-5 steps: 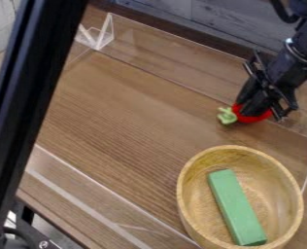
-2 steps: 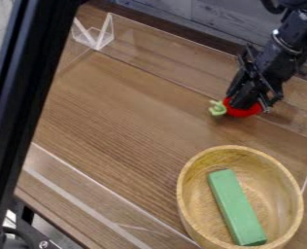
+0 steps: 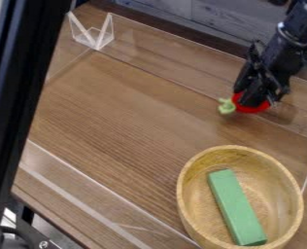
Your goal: Move the red object to the right side of the table
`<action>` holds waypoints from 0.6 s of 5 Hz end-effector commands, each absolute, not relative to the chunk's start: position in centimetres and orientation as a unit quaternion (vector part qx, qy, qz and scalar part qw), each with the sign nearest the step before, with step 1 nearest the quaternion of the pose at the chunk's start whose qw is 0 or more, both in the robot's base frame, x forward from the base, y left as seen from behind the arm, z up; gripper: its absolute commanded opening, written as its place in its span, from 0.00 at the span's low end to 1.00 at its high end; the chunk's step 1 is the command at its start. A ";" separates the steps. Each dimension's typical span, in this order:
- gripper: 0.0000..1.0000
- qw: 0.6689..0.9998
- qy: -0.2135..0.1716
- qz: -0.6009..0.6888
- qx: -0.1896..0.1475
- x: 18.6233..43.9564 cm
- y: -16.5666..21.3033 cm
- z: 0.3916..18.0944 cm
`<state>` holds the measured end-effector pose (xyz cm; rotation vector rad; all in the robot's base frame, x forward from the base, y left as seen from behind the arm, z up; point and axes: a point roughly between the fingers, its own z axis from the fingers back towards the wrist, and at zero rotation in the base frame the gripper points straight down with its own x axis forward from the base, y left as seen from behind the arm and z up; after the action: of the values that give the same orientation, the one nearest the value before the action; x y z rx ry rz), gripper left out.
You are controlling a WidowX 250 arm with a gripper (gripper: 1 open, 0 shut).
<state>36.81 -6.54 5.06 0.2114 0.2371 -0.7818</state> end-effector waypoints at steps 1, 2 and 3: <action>1.00 0.910 0.059 -0.397 0.105 37.0 -7.3 8.0; 1.00 0.906 0.050 -0.408 0.095 37.1 -7.2 8.7; 1.00 0.903 0.039 -0.418 0.087 37.2 -7.2 9.5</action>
<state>36.41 -7.20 5.47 0.1637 0.1959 -0.8741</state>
